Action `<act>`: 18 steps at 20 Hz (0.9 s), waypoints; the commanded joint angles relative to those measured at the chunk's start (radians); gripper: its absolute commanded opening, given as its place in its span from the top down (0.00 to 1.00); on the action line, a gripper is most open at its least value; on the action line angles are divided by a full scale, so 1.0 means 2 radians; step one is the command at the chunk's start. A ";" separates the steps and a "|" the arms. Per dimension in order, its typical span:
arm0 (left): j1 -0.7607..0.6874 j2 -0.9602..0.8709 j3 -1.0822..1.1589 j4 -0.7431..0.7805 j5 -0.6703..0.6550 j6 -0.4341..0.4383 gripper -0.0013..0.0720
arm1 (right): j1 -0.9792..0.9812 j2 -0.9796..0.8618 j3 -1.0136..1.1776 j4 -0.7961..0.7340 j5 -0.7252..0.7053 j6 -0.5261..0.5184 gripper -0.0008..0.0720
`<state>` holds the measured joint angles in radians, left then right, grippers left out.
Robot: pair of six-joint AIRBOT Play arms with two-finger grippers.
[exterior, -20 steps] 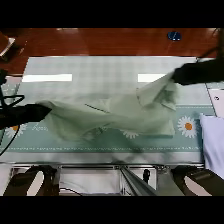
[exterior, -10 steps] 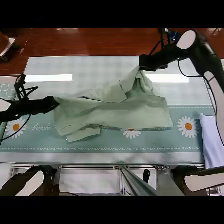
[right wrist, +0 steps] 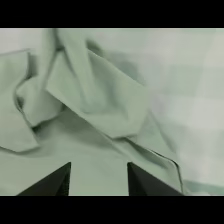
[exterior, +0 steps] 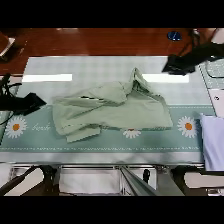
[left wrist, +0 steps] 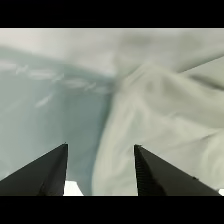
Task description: Fold the shirts.
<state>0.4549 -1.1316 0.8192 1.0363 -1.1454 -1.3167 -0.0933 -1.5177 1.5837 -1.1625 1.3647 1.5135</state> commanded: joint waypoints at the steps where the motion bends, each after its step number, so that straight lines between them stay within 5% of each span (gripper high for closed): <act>1: 0.065 0.009 -0.071 0.004 -0.073 0.013 0.29 | -0.081 0.114 -0.177 0.006 -0.058 -0.002 0.43; 6: 0.062 0.010 -0.173 -0.054 -0.059 0.014 0.29 | -0.180 0.247 -0.459 0.128 -0.138 -0.076 0.43; 10: 0.061 0.006 -0.184 -0.134 -0.059 0.085 0.29 | -0.225 0.262 -0.513 0.135 -0.107 -0.112 0.43; 15: 0.024 -0.010 -0.184 -0.138 -0.015 0.086 0.30 | -0.225 0.262 -0.516 0.151 -0.110 -0.113 0.43; 17: 0.003 -0.022 -0.184 -0.140 0.018 0.086 0.42 | -0.225 0.262 -0.516 0.150 -0.113 -0.108 0.43; 18: -0.003 -0.027 -0.184 -0.144 0.029 0.086 0.62 | -0.225 0.262 -0.516 0.150 -0.114 -0.104 0.43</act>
<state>0.4919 -1.1603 0.4541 0.7696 -1.1641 -1.1542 -0.5381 -0.9970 0.5617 -0.8749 1.1412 1.2999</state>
